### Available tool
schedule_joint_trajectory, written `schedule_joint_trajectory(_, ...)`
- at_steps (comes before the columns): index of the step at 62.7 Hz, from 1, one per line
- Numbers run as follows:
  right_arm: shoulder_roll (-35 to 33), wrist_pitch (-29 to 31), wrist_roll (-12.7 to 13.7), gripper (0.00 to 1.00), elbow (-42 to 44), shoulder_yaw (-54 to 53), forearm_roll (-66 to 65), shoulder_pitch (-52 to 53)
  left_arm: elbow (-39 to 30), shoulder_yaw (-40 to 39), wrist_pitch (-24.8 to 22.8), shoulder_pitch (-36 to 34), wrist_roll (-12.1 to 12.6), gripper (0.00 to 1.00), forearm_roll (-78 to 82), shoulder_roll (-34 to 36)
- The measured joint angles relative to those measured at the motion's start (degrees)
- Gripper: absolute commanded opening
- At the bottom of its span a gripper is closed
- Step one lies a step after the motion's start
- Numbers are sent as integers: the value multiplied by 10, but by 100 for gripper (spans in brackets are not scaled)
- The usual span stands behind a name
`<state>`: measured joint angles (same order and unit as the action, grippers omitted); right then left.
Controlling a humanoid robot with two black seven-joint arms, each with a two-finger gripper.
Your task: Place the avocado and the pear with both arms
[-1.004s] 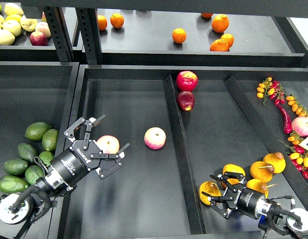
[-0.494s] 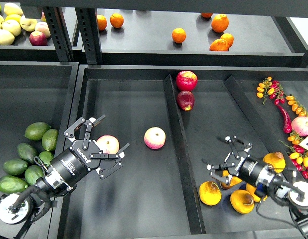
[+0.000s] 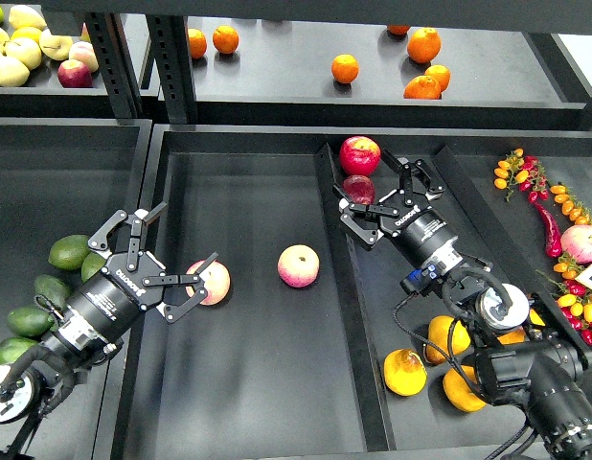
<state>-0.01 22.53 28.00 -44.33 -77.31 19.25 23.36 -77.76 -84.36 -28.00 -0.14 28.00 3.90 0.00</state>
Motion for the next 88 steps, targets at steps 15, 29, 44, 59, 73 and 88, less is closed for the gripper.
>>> schedule_joint_trajectory(15,0,0,0,100,-56,-10,1,-71,3,-9,0,37,0,99,-51,0)
schedule_joint_trajectory(29,0,-50,0,100,-166,-1,2,-131,-10,-8,0,72,0,99,-61,0)
schedule_joint_trajectory(44,0,-63,0,100,-243,26,-2,-187,-15,-11,0,98,0,99,-63,0)
schedule_joint_trajectory(59,0,-66,0,100,-268,26,-3,-220,-15,-16,0,103,0,99,-67,0)
schedule_joint_trajectory(73,0,-66,0,100,-275,28,-1,-226,-15,-15,0,103,0,99,-68,0)
schedule_joint_trajectory(88,0,-66,-10,100,-277,26,1,-227,-15,-18,0,102,0,99,-68,0)
